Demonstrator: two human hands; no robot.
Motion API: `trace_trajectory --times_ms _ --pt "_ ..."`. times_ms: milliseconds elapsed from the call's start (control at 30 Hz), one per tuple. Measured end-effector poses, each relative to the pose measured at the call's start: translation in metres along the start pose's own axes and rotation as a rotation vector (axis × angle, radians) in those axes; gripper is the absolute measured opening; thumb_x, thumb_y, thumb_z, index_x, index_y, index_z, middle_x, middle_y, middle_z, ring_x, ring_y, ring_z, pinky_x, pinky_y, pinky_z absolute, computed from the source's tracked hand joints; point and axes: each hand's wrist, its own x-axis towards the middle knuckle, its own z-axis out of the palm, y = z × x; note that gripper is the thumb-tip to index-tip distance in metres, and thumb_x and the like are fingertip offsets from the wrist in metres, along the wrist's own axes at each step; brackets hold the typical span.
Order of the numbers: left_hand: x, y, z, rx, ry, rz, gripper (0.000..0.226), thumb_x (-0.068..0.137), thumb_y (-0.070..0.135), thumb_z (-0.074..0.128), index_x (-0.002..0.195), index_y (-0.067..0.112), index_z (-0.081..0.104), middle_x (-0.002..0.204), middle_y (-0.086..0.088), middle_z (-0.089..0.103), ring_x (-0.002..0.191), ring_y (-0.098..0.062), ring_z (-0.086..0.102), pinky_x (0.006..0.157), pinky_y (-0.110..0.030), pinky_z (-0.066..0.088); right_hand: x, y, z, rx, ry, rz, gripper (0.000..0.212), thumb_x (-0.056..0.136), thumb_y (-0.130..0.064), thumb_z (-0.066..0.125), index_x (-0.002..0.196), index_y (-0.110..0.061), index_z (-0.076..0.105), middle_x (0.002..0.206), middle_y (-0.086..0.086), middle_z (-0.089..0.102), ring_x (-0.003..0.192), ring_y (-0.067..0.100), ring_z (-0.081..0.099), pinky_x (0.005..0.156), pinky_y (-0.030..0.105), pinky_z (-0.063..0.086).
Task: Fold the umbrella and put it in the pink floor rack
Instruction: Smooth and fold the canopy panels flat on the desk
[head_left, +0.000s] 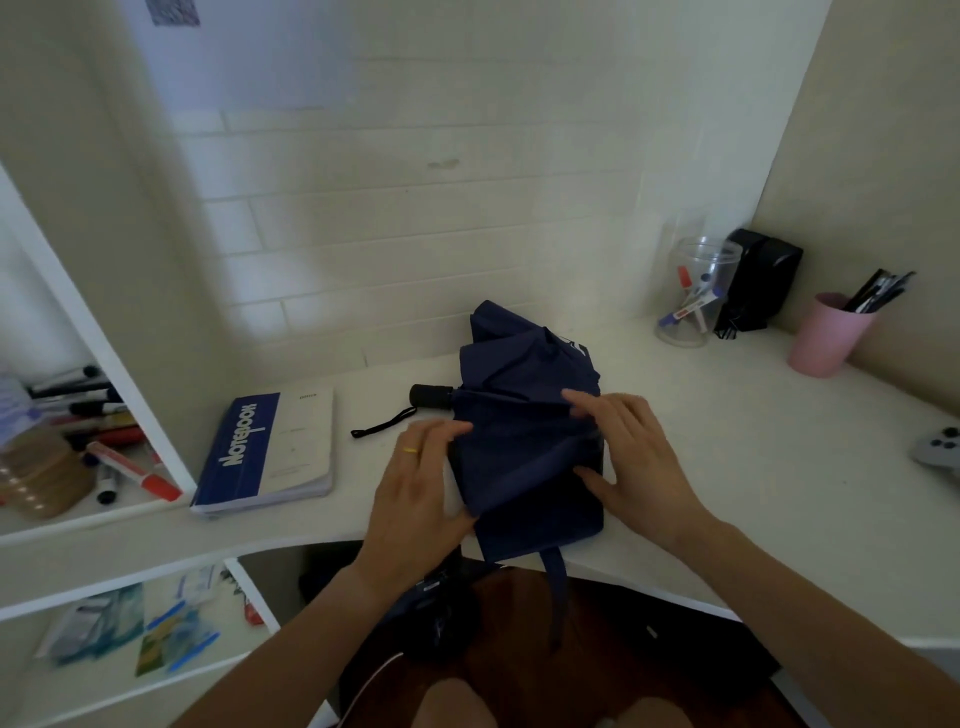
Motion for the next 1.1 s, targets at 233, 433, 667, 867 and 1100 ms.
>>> trace_trajectory --times_ms 233,433,667,867,1100 --pt "-0.011 -0.008 -0.012 0.031 -0.218 0.254 0.027 0.085 0.009 0.051 0.099 0.022 0.070 0.122 0.003 0.066 0.112 -0.014 0.061 0.095 -0.037 0.054 -0.024 0.001 -0.008 -0.122 -0.042 -0.257 0.027 0.071 -0.002 0.083 0.089 -0.020 0.074 0.092 -0.005 0.070 0.081 0.017 0.064 0.068 0.032 0.054" --pt "-0.009 -0.015 -0.005 0.010 -0.322 0.126 0.056 0.084 0.006 0.064 0.137 0.022 0.058 0.144 0.003 0.055 0.134 -0.013 0.048 0.114 -0.029 0.040 -0.041 0.008 0.002 -0.146 -0.061 -0.264 0.024 0.076 -0.003 0.082 0.092 -0.018 0.072 0.091 -0.004 0.071 0.077 0.017 0.065 0.064 0.030 0.054" --pt "0.026 -0.038 0.002 0.152 -0.335 0.131 0.049 0.082 0.004 0.067 0.130 0.016 0.064 0.147 -0.009 0.054 0.135 -0.028 0.050 0.109 -0.043 0.047 -0.041 0.013 -0.004 -0.075 -0.149 -0.246 0.016 0.085 -0.004 0.067 0.084 -0.018 0.060 0.104 -0.003 0.067 0.090 0.016 0.063 0.071 0.029 0.052" --pt "0.029 -0.043 0.002 0.178 -0.294 0.234 0.033 0.079 0.002 0.076 0.109 0.016 0.072 0.131 -0.010 0.065 0.116 -0.029 0.063 0.092 -0.040 0.056 -0.029 0.008 -0.015 -0.049 -0.326 -0.136 0.011 0.072 -0.019 0.059 0.078 -0.028 0.062 0.106 -0.013 0.067 0.096 0.011 0.062 0.079 0.032 0.053" --pt "0.025 -0.055 0.005 0.289 -0.304 0.287 0.035 0.080 0.001 0.072 0.110 0.019 0.075 0.135 -0.015 0.064 0.119 -0.032 0.064 0.096 -0.045 0.055 0.008 0.006 0.018 -0.031 -0.389 -0.102 0.040 0.103 -0.045 0.040 0.138 -0.033 0.055 0.152 -0.007 0.047 0.142 0.013 0.038 0.117 0.030 0.031"
